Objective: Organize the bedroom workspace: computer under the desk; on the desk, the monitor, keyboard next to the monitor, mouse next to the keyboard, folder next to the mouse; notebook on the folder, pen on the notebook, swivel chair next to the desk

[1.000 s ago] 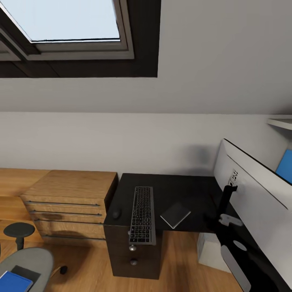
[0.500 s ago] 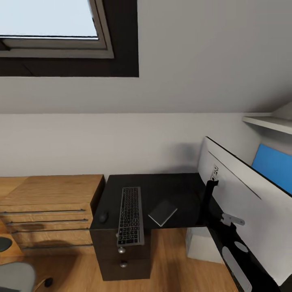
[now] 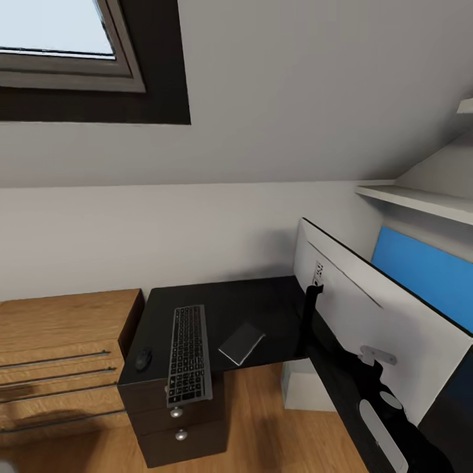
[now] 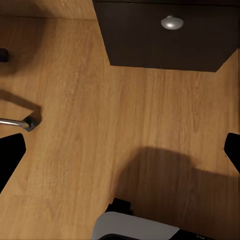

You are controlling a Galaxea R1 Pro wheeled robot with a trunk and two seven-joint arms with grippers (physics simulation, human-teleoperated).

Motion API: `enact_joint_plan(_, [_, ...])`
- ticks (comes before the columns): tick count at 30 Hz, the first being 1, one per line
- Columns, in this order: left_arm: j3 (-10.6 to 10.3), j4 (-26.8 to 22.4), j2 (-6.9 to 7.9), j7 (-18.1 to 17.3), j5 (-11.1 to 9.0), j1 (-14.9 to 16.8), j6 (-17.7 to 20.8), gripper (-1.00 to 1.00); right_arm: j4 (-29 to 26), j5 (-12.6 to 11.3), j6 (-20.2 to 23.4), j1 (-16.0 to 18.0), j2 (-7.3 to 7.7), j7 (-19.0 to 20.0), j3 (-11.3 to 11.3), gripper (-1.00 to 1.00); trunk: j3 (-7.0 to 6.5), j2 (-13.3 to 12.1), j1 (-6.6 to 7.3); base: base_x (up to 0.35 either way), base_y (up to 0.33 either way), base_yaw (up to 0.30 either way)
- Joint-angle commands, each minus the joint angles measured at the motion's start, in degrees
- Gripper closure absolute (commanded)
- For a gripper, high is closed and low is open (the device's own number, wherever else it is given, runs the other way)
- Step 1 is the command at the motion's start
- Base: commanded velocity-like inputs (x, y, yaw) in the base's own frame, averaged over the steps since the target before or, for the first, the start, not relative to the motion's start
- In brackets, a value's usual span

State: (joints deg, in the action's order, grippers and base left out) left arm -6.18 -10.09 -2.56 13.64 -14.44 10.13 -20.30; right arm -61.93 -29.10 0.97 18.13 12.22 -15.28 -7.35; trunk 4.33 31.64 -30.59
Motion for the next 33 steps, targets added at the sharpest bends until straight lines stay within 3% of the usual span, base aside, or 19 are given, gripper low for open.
enact_joint_plan(1, [-0.48,0.00,0.01,0.34,-0.37,0.03,-0.18,-1.00,-0.09,-0.25,0.10,0.07,0.09,-0.54,-0.21,-1.00,0.11,0.10,-0.03,0.157,-0.014,-0.131])
enact_joint_plan(19, [-0.43,0.04,0.01,0.34,-0.41,0.03,-0.18,-1.00,-0.06,-0.25,0.08,0.07,0.00,-0.54,-0.21,-1.00,0.11,0.10,-0.03,0.101,-0.056,-0.011])
enact_joint_plan(33, [-0.42,0.05,0.01,0.34,-0.41,0.02,-0.18,-1.00,0.03,-0.25,0.08,0.07,0.00,-0.54,-0.21,-1.00,0.11,0.10,-0.03,0.195,-0.053,0.000])
